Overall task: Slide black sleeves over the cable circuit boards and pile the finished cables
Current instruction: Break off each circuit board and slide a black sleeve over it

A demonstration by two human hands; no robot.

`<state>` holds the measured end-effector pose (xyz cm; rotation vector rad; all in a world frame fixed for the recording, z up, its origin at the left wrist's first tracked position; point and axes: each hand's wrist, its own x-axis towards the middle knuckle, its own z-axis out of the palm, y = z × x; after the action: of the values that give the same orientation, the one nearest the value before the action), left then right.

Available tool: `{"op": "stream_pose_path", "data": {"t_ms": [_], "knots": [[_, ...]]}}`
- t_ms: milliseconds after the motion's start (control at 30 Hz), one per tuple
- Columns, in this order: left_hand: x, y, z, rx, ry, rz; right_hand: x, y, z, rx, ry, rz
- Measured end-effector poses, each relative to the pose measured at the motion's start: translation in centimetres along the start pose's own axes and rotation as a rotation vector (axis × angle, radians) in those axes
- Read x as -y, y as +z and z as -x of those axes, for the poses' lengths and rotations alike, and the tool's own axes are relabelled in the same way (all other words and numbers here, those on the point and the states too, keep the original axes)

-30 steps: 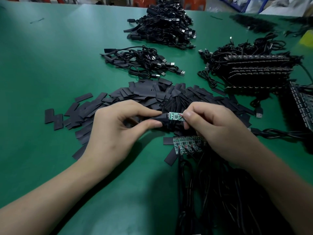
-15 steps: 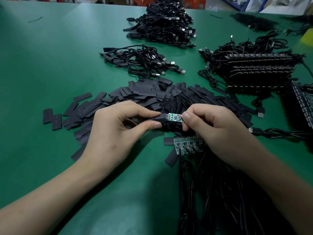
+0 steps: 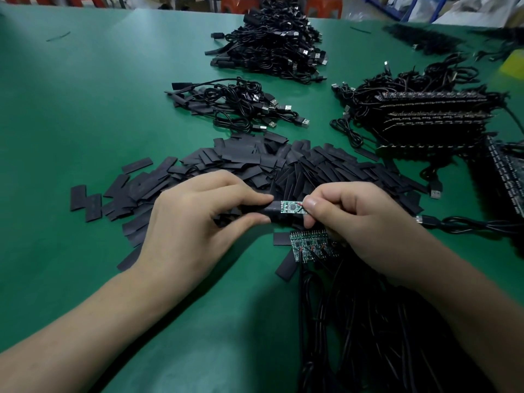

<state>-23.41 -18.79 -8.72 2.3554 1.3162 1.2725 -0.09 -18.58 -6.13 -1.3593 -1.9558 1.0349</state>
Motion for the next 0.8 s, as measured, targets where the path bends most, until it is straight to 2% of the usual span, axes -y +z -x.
{"op": "stream_pose_path", "data": {"t_ms": [333, 500, 633, 800], "knots": [[-0.09, 0.21, -0.21, 0.058, -0.138, 0.116, 0.53, 0.61, 0.29, -0.075, -0.127, 0.149], [-0.57, 0.29, -0.03, 0.122, -0.001, 0.062, 0.50, 0.70, 0.30, 0.005, -0.099, 0.106], [-0.73, 0.32, 0.02, 0.120, 0.010, 0.056, 0.26, 0.73, 0.22, 0.012, -0.119, 0.082], [-0.79, 0.37, -0.21, 0.063, -0.066, 0.125, 0.31, 0.62, 0.18, -0.131, -0.225, 0.022]]}}
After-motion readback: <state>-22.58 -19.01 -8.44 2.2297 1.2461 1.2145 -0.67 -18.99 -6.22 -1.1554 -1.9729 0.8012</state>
